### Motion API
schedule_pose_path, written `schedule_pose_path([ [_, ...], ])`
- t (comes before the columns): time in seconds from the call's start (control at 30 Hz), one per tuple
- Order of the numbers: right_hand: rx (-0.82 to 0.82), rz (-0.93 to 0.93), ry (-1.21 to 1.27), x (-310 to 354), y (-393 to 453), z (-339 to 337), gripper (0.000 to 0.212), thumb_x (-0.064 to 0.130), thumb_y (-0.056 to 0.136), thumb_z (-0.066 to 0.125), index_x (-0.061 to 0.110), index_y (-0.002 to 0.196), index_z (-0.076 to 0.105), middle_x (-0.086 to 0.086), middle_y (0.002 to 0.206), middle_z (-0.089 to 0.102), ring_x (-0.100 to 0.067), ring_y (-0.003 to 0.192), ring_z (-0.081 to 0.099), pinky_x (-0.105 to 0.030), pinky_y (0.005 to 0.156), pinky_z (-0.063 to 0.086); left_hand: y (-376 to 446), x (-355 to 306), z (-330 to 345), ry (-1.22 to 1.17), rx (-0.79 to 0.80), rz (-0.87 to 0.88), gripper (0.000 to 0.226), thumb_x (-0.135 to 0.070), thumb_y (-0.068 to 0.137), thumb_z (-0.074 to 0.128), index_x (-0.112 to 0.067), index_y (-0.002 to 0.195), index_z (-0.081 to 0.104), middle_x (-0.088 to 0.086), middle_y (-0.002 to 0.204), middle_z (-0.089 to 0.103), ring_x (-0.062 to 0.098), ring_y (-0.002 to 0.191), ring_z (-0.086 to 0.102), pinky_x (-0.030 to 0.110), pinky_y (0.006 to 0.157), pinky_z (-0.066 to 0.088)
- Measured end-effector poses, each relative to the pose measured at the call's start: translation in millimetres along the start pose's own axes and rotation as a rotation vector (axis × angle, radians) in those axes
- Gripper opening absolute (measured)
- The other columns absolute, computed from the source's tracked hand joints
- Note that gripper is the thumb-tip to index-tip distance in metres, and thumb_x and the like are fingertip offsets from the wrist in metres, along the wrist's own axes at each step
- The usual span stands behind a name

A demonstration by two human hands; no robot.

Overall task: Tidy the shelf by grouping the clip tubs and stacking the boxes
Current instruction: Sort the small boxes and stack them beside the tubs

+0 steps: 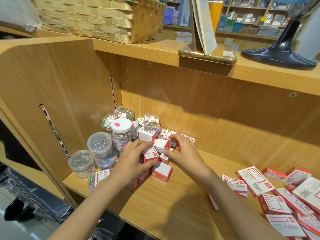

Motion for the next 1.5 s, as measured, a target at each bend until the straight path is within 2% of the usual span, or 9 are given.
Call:
schedule_pose_path([
  [0.13, -0.061, 0.04, 0.05, 2.0, 3.2, 11.8, 0.037, 0.024, 0.077, 0.071, 0.023, 0.108, 0.051, 0.008, 0.099, 0.054, -0.011, 0.096, 0.048, -0.026, 0.078, 0.042, -6.7, 2.9, -11.2, 0.001, -0.035, -0.021, 0.066, -0.042, 0.074, 0.071, -0.022, 0.131, 0.045, -0.004, 0.123, 0.051, 0.016, 0.115, 0.042, 0.021, 0.088, 0.029],
  [0.27, -0.051, 0.247, 0.829, -9.3, 0.8, 2.8, 0.037, 0.003, 0.078, 0.067, 0.026, 0.099, 0.048, -0.006, 0.103, 0.058, -0.018, 0.082, 0.061, -0.034, 0.065, 0.049, -6.7, -1.0, -15.5, -0.062, -0.081, -0.051, 0.065, -0.036, 0.074, 0.074, -0.023, 0.13, 0.044, -0.005, 0.12, 0.051, 0.011, 0.114, 0.044, 0.023, 0.088, 0.034],
  [0.37, -0.099, 0.296, 1.095, -20.5, -7.7, -18.5, 0.04, -0.005, 0.078, 0.062, 0.018, 0.108, 0.047, -0.005, 0.099, 0.054, -0.016, 0.066, 0.058, -0.042, 0.063, 0.045, 0.4, -9.6, -10.1, -0.058, -0.067, -0.002, 0.064, -0.038, 0.072, 0.072, -0.02, 0.128, 0.046, -0.006, 0.116, 0.052, 0.014, 0.111, 0.05, 0.018, 0.084, 0.033],
  [0.47, -0.148, 0.3, 0.934, -32.9, -20.2, -43.6, 0.036, 0.001, 0.082, 0.063, 0.014, 0.11, 0.044, -0.004, 0.097, 0.051, -0.017, 0.058, 0.055, -0.041, 0.06, 0.047, 8.3, -21.0, 0.1, -0.071, -0.045, 0.045, 0.067, -0.047, 0.068, 0.062, -0.015, 0.125, 0.05, -0.001, 0.117, 0.055, 0.013, 0.11, 0.051, 0.014, 0.086, 0.033],
  [0.6, -0.054, 0.164, 0.037, -52.5, -33.1, -58.3, 0.046, 0.024, 0.075, 0.072, 0.023, 0.112, 0.044, 0.009, 0.096, 0.053, -0.009, 0.077, 0.052, -0.027, 0.073, 0.042, 11.9, -29.2, 16.3, -0.061, -0.009, 0.088, 0.07, -0.052, 0.068, 0.057, -0.015, 0.127, 0.048, -0.001, 0.12, 0.054, 0.014, 0.112, 0.048, 0.017, 0.09, 0.032],
  [0.77, 0.063, 0.095, -0.123, -60.9, -44.9, -22.8, 0.053, 0.037, 0.077, 0.069, 0.025, 0.122, 0.044, 0.005, 0.112, 0.062, -0.017, 0.106, 0.055, -0.031, 0.088, 0.039, 10.9, -32.3, 22.1, -0.042, 0.0, 0.095, 0.065, -0.043, 0.07, 0.066, -0.017, 0.127, 0.048, -0.003, 0.118, 0.053, 0.009, 0.11, 0.042, 0.011, 0.084, 0.026],
  [1.1, 0.157, 0.088, -0.051, -63.6, -49.2, -32.3, 0.049, 0.02, 0.075, 0.069, 0.029, 0.116, 0.044, 0.006, 0.105, 0.06, -0.012, 0.1, 0.045, -0.026, 0.079, 0.034, 6.5, -29.7, 22.1, -0.036, -0.003, 0.087, 0.063, -0.033, 0.073, 0.073, -0.015, 0.128, 0.048, -0.001, 0.115, 0.054, 0.016, 0.109, 0.048, 0.014, 0.084, 0.028],
  [1.3, 0.03, 0.275, 0.659, -64.1, -53.1, -45.6, 0.054, -0.009, 0.069, 0.068, 0.029, 0.101, 0.044, 0.002, 0.1, 0.058, -0.011, 0.089, 0.06, -0.035, 0.065, 0.05, 7.6, -30.9, 21.9, -0.047, -0.021, 0.084, 0.062, -0.031, 0.072, 0.074, -0.015, 0.127, 0.048, -0.005, 0.114, 0.052, 0.009, 0.107, 0.045, 0.012, 0.083, 0.027],
  [1.5, 0.005, 0.285, 0.942, -58.5, -58.5, -52.4, 0.043, -0.023, 0.078, 0.053, 0.011, 0.104, 0.045, -0.006, 0.101, 0.056, -0.003, 0.071, 0.066, -0.02, 0.049, 0.05, 13.3, -37.9, 28.3, -0.063, -0.011, 0.099, 0.064, -0.027, 0.072, 0.076, -0.017, 0.128, 0.047, -0.002, 0.118, 0.054, 0.016, 0.11, 0.048, 0.017, 0.083, 0.03],
])
Point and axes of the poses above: each hand's wrist, its own y-axis towards the middle knuckle, its own z-axis out of the palm, x = y × z, the point moved 5 cm from there along y, towards the middle knuckle
